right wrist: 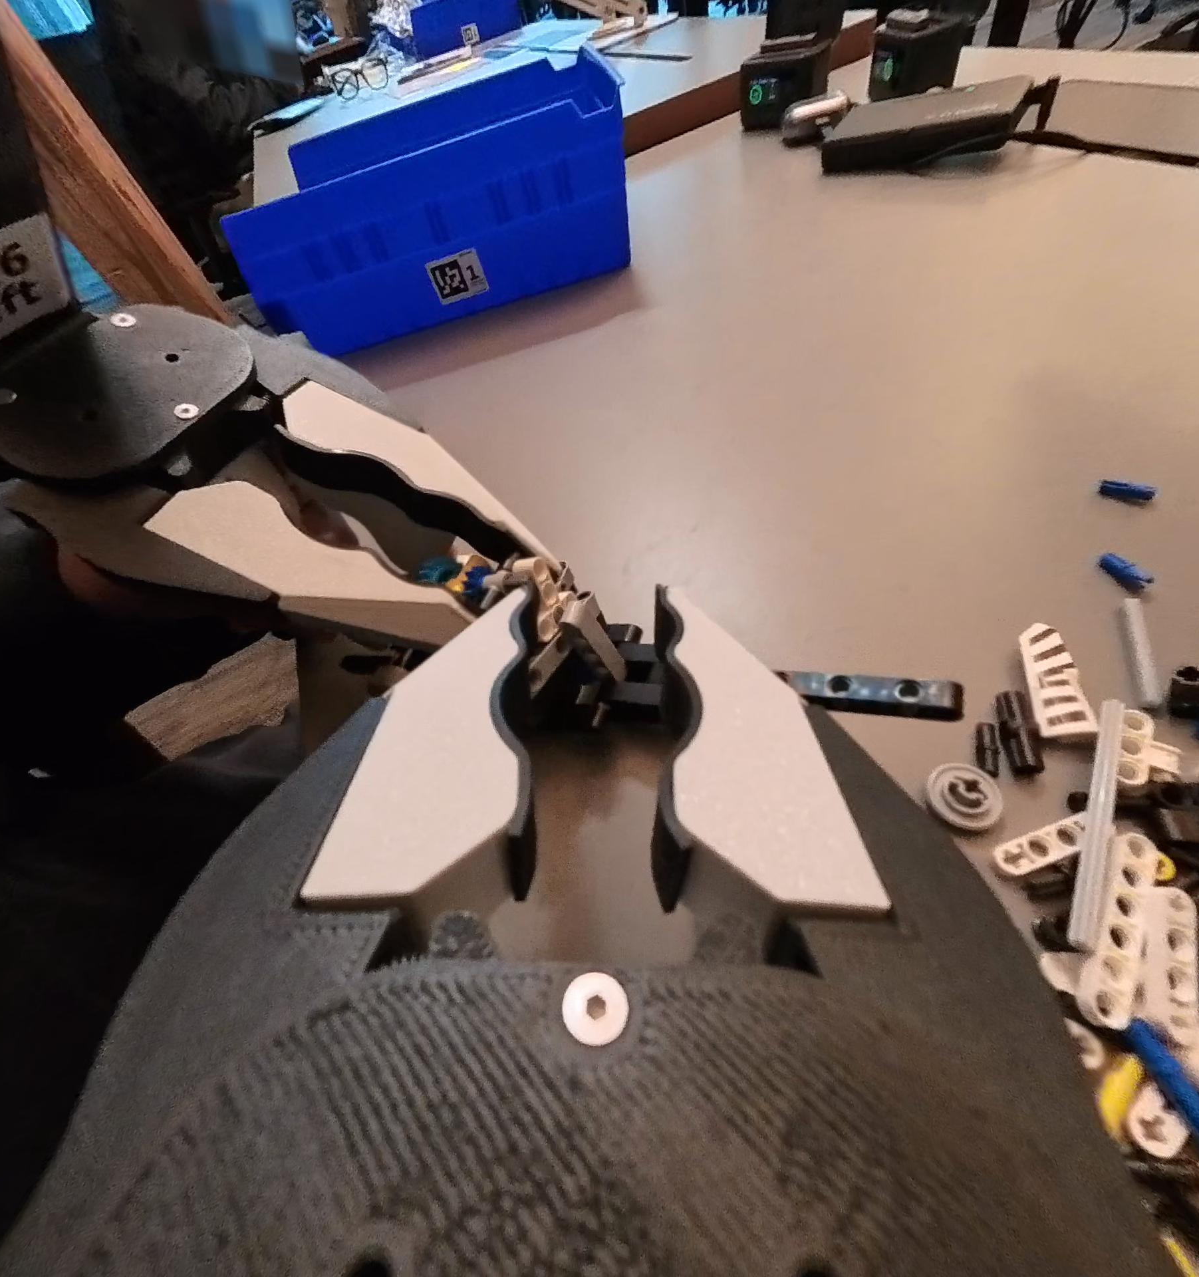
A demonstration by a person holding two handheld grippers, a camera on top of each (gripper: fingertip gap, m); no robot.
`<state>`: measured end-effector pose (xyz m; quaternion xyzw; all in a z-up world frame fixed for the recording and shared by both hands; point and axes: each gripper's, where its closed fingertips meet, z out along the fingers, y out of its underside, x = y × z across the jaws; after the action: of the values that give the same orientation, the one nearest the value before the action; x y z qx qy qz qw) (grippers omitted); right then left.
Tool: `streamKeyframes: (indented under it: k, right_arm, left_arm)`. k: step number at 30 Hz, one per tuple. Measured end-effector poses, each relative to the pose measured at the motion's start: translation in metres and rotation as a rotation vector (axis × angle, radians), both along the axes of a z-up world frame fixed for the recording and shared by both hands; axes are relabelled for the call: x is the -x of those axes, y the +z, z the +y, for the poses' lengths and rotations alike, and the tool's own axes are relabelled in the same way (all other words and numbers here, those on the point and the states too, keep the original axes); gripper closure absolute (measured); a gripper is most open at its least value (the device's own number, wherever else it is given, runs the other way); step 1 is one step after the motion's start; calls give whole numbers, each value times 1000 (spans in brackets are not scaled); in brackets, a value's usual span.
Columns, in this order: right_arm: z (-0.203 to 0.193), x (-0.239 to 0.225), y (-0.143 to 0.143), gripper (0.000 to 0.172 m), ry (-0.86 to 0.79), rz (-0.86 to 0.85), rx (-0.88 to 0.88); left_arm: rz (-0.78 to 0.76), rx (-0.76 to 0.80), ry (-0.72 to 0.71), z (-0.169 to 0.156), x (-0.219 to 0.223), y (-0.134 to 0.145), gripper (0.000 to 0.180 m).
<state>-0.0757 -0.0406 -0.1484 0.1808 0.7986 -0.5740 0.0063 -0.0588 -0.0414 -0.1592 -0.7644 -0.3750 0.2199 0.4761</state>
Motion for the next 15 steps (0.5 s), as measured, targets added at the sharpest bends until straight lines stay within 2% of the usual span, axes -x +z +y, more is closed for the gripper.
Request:
streamKeyframes:
  k: [1,4,6,8,15]
  right_arm:
    - [-1,0,-2,142,5,-11,-12]
    - [-4,-11,-2,161,94,-39,-5]
    - [-3,-19,-3,159,190,-21,-17]
    - [3,-17,-5,149,243,9,-62]
    - [16,-27,-10,145,544,180,-258]
  left_arm:
    - [3,4,-4,1,0,0,155]
    - [4,6,-12,2,-1,0,155]
    - [1,2,-45,3,-3,0,155]
    - [3,6,-95,5,-6,0,155]
    - [-22,31,-252,7,-13,-2,155]
